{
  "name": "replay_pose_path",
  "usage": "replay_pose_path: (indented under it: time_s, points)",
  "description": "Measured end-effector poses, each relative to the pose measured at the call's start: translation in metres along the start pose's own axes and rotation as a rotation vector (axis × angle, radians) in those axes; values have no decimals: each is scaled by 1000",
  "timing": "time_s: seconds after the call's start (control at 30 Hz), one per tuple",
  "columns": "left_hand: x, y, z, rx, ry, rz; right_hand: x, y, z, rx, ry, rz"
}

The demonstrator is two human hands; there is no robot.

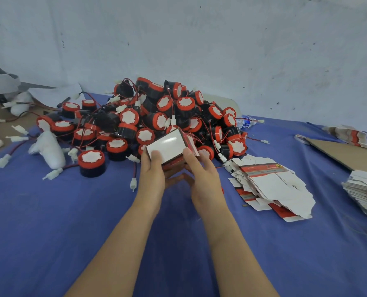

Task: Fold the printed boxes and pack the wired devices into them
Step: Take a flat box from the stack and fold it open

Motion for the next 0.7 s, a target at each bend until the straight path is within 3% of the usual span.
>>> replay_pose_path:
  time_s: [0.1, 0.2, 0.27, 0.4, 0.53, 0.7]
  points:
    - [7, 3, 3, 51, -66, -238, 15, -4, 4, -65, -155, 225]
    - [-4, 4, 2, 73, 60, -410, 25, 6, 11, -20, -296, 397]
    - [-6, 3, 2, 101, 36, -254, 26, 15, 14, 16, -340, 479]
    - [6, 9, 6, 233, -240, 284, 30, 20, 18, 31, -351, 656]
    - [15, 8, 6, 190, -299, 221, 17, 40, 19, 249, -276, 1051]
    - [16, 4, 6, 130, -259, 28, 18, 43, 20, 304, -304, 1152]
Point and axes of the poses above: each hand's wrist, its own z-axis away from the middle knuckle, its own y-axis out of the palm, x = y × z, the point moved 9 cm from there along -z, towards the middle knuckle, and after that the axes turned 4 degrees about x, right-handed, at the moved point
